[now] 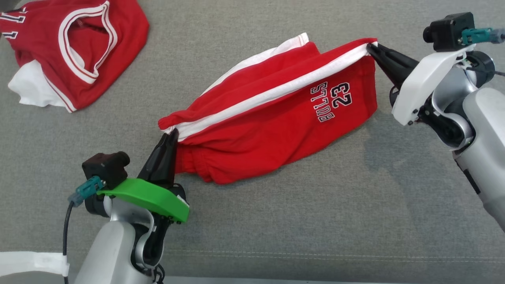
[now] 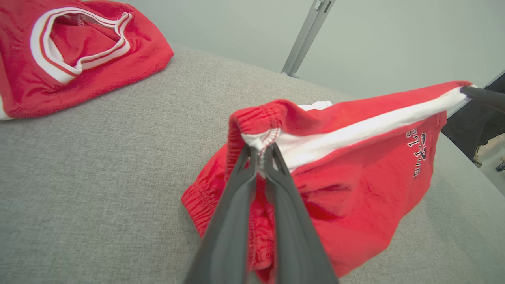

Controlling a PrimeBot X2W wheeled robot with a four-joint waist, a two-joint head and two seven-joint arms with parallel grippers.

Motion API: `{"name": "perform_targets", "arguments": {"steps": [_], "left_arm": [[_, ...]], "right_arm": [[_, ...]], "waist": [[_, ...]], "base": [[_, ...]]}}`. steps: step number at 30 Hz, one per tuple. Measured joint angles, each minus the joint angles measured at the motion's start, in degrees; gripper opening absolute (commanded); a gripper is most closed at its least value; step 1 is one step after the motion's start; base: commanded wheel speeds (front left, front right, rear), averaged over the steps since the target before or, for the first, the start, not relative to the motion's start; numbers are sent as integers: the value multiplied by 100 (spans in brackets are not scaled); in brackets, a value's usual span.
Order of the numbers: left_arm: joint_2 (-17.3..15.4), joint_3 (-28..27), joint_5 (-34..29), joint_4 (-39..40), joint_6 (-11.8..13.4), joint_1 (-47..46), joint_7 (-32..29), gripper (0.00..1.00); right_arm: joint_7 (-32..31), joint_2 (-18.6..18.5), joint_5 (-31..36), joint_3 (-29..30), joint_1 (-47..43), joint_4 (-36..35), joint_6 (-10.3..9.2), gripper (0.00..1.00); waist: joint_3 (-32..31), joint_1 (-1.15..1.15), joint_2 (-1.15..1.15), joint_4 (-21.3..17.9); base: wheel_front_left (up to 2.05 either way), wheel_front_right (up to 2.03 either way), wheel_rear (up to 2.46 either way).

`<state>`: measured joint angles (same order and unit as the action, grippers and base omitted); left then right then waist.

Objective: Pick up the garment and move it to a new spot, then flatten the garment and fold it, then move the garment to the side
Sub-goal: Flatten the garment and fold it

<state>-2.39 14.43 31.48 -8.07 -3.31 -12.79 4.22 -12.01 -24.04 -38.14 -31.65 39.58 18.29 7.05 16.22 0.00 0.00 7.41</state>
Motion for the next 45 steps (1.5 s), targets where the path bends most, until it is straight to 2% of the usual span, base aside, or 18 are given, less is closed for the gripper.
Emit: {"name": "perform_targets", "arguments": {"steps": [11,12,14,17,22,23,24,25,27,33,35,36,39,40,41,42,44,45], "left_arm": [[35,684,958,-360,417,-759,-40,0],[41,735,1033,-386,450,-812,-37,5],[49,825,1112,-444,520,-911,14,23],[55,918,1174,-522,602,-1037,90,40],[60,1043,1336,-668,691,-1171,208,49],[62,1068,1365,-700,693,-1202,244,56],[63,1092,1373,-726,695,-1235,267,69],[63,1123,1374,-753,717,-1269,300,91],[66,1177,1397,-802,744,-1326,331,98],[74,1330,1497,-945,778,-1430,499,100],[75,1359,1524,-991,797,-1472,572,91],[76,1369,1524,-1010,808,-1493,605,91],[77,1427,1545,-1077,813,-1570,677,100],[78,1435,1573,-1083,813,-1583,708,100],[79,1439,1585,-1090,814,-1599,726,100],[79,1441,1599,-1091,824,-1611,757,100],[79,1441,1606,-1091,838,-1634,823,100],[80,1441,1605,-1088,838,-1640,847,100]], "right_arm": [[-726,-115,-20,-305,917,814,0,0],[-733,-115,-27,-348,972,860,0,0],[-798,-110,-27,-485,1080,940,0,0],[-845,-66,-64,-666,1212,1060,0,0],[-820,19,-77,-760,1441,1324,1,0],[-809,14,-81,-753,1478,1383,1,0],[-772,12,-87,-757,1512,1437,1,0],[-768,12,-87,-767,1541,1480,1,0],[-722,13,-86,-792,1586,1578,1,0],[-501,16,-87,-777,1735,1915,1,0],[-408,14,-86,-716,1786,2061,2,0],[-400,11,-86,-708,1810,2129,2,0],[-203,54,-81,-687,1855,2331,2,0],[-137,65,-80,-677,1870,2369,2,9],[-78,78,-80,-656,1887,2415,3,29],[-49,88,-80,-644,1906,2468,4,41],[64,108,-77,-622,1926,2551,5,100],[104,123,-77,-617,1931,2587,5,100]], "waist": [[570,0,0,726],[614,0,0,787],[696,0,0,909],[802,0,0,1066],[932,0,0,1219],[947,0,0,1235],[958,0,0,1247],[964,0,0,1253],[967,0,0,1256],[960,0,0,1246],[957,0,0,1244],[955,0,0,1244],[947,0,0,1247],[945,0,0,1249],[944,0,0,1252],[943,0,0,1256],[940,0,0,1265],[937,0,0,1269]], "base": [[0,0,0],[0,0,0],[0,0,0],[0,0,0],[0,0,0],[0,0,0],[0,0,0],[0,0,0],[0,0,0],[0,0,0],[0,0,0],[0,0,0],[0,0,0],[0,0,0],[0,0,0],[0,0,0],[0,0,0],[0,0,0]]}}
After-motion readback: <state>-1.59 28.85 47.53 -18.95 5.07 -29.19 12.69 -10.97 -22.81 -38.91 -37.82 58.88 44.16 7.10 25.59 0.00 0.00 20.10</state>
